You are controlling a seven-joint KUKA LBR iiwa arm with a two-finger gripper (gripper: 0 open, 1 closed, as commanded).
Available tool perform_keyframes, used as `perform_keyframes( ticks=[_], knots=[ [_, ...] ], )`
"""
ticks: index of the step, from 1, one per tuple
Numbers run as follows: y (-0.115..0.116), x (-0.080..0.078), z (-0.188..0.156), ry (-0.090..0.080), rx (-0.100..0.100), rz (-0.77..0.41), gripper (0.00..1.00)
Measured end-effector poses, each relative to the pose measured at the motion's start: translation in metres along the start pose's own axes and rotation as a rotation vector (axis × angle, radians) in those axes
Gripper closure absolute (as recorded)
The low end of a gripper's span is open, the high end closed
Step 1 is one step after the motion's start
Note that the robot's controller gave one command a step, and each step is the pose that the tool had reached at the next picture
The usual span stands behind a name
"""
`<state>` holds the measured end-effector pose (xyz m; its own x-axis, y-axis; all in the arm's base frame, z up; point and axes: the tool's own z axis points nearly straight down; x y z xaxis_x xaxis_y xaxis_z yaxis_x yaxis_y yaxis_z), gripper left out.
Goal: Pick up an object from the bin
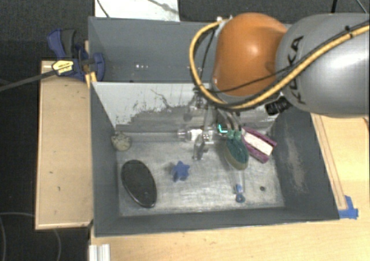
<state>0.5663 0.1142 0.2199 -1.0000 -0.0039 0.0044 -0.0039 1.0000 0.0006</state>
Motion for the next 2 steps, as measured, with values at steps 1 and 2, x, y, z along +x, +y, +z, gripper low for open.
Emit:
perform_keyframes(
  ticks=[1,2],
  knots=[
    [0.032,0.066,0.043,-0.002,0.000,-0.353,0.00],
    [0.000,0.051,0.142,-0.001,0.002,-0.571,0.00]
  ],
)
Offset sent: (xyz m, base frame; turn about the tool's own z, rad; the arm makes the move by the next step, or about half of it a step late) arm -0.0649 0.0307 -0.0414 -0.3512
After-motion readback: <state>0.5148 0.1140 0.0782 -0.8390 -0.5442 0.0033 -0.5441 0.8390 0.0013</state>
